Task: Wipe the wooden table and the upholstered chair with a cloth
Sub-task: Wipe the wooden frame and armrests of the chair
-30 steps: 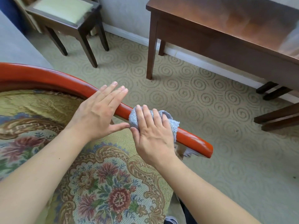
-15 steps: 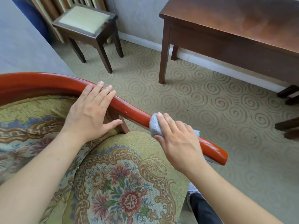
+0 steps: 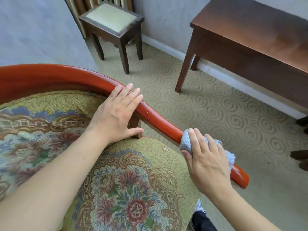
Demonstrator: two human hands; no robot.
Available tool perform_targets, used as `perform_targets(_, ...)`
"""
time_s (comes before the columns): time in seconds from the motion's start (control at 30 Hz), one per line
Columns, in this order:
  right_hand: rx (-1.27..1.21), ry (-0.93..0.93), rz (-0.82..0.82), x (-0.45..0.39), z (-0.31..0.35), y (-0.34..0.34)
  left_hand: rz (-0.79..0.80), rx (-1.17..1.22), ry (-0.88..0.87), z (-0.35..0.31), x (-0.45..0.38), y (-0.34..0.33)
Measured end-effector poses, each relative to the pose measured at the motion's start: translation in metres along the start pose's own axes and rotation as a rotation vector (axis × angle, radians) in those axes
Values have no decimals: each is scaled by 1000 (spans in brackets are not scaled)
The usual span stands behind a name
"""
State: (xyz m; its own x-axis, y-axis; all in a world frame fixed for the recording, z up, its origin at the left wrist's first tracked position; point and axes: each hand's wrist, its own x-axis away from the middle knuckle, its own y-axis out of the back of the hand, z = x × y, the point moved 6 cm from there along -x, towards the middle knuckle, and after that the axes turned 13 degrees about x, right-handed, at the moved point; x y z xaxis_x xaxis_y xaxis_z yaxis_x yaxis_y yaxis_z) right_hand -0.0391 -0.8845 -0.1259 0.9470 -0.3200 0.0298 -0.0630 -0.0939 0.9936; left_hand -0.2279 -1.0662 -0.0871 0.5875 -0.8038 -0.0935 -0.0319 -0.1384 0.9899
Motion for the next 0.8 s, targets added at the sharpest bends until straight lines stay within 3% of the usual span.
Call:
perform_targets(0.2,-20,90,59,-62,72,-2,-20,-9,-16,12,1,18)
perform_targets(0.53,-390,184,-134,-149,161,42,-67,-125,114,53,21,46)
perform_targets(0.67,-425,277,-169,-156,166,48,-78,-118,122,51,19,43)
perform_targets(0.8,-401,266,-78,-130,133,31,-88,-120,149,46,18,40)
